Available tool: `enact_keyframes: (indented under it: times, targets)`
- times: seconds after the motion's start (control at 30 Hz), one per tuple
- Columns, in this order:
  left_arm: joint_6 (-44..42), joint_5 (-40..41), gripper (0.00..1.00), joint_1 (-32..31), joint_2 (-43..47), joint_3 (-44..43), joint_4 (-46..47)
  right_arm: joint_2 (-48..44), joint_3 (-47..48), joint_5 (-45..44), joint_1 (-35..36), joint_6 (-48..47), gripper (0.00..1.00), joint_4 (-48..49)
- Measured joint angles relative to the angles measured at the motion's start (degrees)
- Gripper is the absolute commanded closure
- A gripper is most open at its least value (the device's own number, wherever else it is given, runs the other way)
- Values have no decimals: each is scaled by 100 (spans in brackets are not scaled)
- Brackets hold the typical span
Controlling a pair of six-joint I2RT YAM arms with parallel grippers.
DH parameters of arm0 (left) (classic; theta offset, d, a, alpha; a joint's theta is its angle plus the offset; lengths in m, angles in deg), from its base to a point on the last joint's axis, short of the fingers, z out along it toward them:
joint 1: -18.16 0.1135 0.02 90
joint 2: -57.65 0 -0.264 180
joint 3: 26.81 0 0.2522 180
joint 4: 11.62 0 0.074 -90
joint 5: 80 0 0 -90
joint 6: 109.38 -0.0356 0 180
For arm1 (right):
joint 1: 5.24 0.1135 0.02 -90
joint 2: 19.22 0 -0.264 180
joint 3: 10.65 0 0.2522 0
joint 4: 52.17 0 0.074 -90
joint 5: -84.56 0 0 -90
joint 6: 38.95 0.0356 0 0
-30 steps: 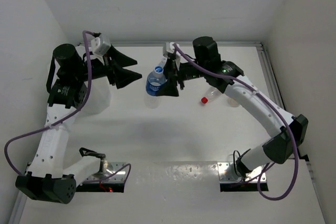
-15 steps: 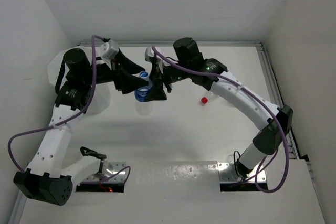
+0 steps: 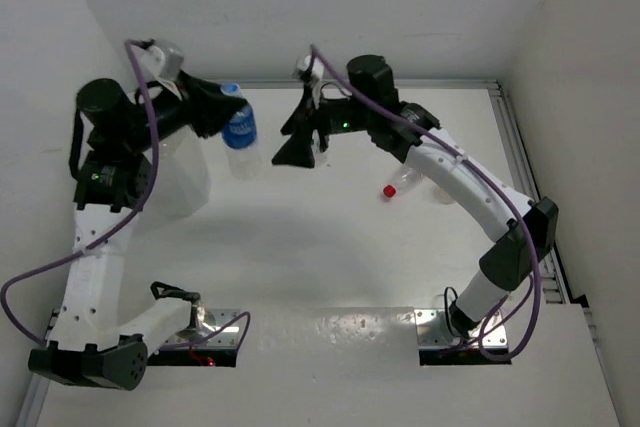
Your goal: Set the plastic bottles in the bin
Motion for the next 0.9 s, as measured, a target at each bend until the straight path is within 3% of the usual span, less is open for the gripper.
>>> enact_keyframes:
  times: [0.17, 0.23, 0.33, 0.5, 0.53, 0.63, 0.7, 0.9]
  targets:
    - [-726, 2559, 100, 483, -260, -1821, -540, -111, -459, -376, -1128, 1119, 8, 1078]
    - [-977, 3477, 100, 634, -345, -2109, -518, -114, -588, -627, -1390, 1257, 8, 1272]
    - [-1228, 4365, 100, 931, -282, -1978, -535, -116, -868, -935, -1471, 1252, 8, 1519]
    - [-1368, 5036, 97, 1322, -186, -1106, -522, 13, -1322, -1331, -1480, 846, 8, 1681]
    - [-1386, 5108, 84, 1373, -190, -1003, -540, 105, -1344, -1386, -1486, 717, 7, 1703]
    - [-1412, 5313, 9, 1554, -457, -625, -627, 417, -1504, -1565, -1523, 297, 7, 1919]
    - [-1392, 5370, 1, 1652, -610, -509, -804, 568, -1884, -1622, -1563, 11, 6, 2214]
    - [-1244, 5106, 1, 1827, -708, -297, -918, 1047, -2618, -1687, -1709, -391, 4, 2839]
